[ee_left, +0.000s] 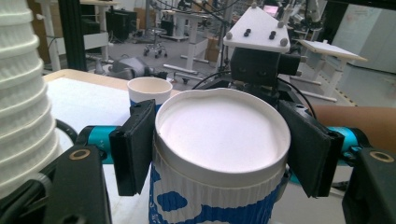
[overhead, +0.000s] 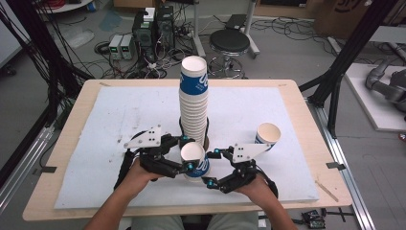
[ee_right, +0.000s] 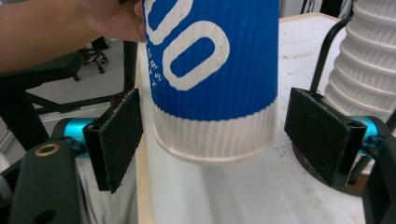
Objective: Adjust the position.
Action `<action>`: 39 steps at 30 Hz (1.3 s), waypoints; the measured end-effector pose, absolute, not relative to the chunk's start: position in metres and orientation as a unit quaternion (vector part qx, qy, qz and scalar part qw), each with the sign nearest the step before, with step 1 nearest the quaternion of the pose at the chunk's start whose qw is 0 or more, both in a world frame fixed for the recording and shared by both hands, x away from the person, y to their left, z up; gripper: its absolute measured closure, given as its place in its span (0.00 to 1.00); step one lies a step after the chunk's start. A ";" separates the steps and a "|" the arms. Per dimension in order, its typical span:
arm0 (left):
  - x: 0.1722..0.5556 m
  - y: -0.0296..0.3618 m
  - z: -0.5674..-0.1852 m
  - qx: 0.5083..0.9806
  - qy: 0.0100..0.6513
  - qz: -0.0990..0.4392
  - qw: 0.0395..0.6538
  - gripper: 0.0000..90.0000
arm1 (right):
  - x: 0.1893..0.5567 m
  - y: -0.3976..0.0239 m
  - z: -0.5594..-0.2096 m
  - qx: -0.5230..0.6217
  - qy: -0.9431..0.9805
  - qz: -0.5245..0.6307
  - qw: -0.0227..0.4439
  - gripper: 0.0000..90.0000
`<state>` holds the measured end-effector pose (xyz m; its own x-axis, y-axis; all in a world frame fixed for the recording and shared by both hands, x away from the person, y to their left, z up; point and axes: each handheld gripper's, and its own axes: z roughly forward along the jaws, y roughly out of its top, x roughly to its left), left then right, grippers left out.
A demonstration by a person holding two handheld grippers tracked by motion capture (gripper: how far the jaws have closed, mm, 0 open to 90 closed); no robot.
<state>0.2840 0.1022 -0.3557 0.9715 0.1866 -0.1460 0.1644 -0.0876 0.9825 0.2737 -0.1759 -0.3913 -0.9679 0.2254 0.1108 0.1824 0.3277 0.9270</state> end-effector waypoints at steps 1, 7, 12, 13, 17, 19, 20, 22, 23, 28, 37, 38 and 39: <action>0.284 0.101 -0.355 0.737 0.117 0.007 0.665 0.35 | 0.273 -0.176 -0.391 0.125 0.814 0.567 0.020 0.22; 0.280 0.097 -0.354 0.733 0.102 0.004 0.673 0.35 | 0.270 -0.173 -0.390 0.113 0.811 0.573 0.026 0.22; 0.280 0.097 -0.353 0.729 0.101 0.001 0.677 0.35 | 0.269 -0.173 -0.391 0.108 0.811 0.574 0.033 0.22; 0.280 0.097 -0.353 0.729 0.101 0.002 0.677 0.35 | 0.269 -0.173 -0.390 0.108 0.811 0.574 0.035 0.22; 0.280 0.097 -0.354 0.729 0.102 0.001 0.677 0.35 | 0.269 -0.174 -0.390 0.102 0.810 0.576 0.036 0.28; 0.280 0.098 -0.354 0.729 0.102 0.001 0.677 0.35 | 0.269 -0.175 -0.390 0.100 0.812 0.574 0.039 0.30; 0.280 0.098 -0.355 0.728 0.103 0.001 0.678 0.35 | 0.269 -0.175 -0.389 0.099 0.812 0.574 0.040 0.31; 0.280 0.099 -0.356 0.728 0.103 0.001 0.677 0.35 | 0.268 -0.175 -0.389 0.097 0.813 0.573 0.042 0.33; 0.280 0.098 -0.356 0.728 0.104 0.001 0.678 0.35 | 0.268 -0.175 -0.389 0.097 0.814 0.572 0.045 0.35; 0.281 0.098 -0.358 0.729 0.105 0.001 0.676 0.35 | 0.269 -0.176 -0.389 0.095 0.819 0.563 0.046 0.39; 0.279 0.095 -0.360 0.750 0.119 0.005 0.650 0.18 | 0.270 -0.175 -0.390 0.090 0.832 0.546 0.040 0.40; 0.279 0.095 -0.359 0.751 0.119 0.008 0.649 0.18 | 0.270 -0.175 -0.389 0.091 0.833 0.544 0.039 0.40; 0.279 0.096 -0.358 0.751 0.119 0.008 0.649 0.18 | 0.270 -0.176 -0.389 0.091 0.833 0.544 0.039 0.40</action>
